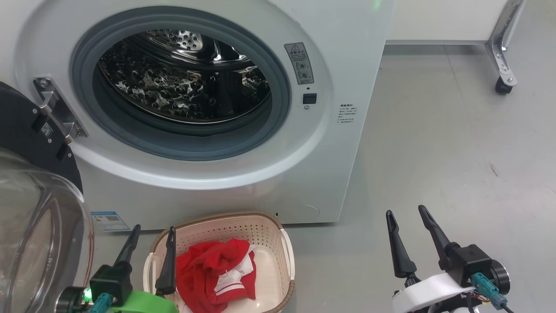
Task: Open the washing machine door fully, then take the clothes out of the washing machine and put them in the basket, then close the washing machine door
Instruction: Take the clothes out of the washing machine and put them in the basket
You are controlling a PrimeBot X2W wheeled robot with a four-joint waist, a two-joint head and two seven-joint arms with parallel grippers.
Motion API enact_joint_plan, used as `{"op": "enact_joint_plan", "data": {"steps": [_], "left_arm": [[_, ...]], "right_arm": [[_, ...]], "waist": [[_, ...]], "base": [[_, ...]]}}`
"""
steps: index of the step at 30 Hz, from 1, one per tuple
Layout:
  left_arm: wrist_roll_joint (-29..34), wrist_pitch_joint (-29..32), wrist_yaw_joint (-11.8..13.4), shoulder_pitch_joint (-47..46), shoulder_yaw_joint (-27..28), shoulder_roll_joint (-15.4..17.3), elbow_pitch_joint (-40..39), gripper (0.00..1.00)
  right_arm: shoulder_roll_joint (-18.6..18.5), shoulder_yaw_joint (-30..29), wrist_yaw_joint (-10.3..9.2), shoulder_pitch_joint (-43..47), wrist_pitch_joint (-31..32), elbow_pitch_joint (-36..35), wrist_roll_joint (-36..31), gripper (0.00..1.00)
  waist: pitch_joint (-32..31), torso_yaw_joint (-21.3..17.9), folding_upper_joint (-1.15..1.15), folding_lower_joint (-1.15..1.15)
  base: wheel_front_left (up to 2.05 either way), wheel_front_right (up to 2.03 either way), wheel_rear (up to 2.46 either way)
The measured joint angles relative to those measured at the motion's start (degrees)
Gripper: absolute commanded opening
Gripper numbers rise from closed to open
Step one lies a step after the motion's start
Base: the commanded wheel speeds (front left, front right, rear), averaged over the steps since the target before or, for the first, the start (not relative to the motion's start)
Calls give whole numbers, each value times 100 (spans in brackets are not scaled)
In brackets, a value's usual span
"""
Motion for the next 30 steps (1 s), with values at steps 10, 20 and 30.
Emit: {"op": "enact_joint_plan", "data": {"steps": [10,20,30], "left_arm": [[1,59,78,302,-30,3,-428,100],[1,175,122,459,-66,3,-747,100],[10,305,193,632,-85,9,-998,100]], "right_arm": [[11,-4,-3,90,0,-40,-9,100],[13,-5,-3,151,0,-81,-26,100],[15,-20,-3,160,0,-108,-34,100]], "waist": [[-19,-4,0,0],[-22,-49,0,0],[-24,-76,0,0]], "base": [[0,0,0],[0,0,0],[0,0,0]]}}
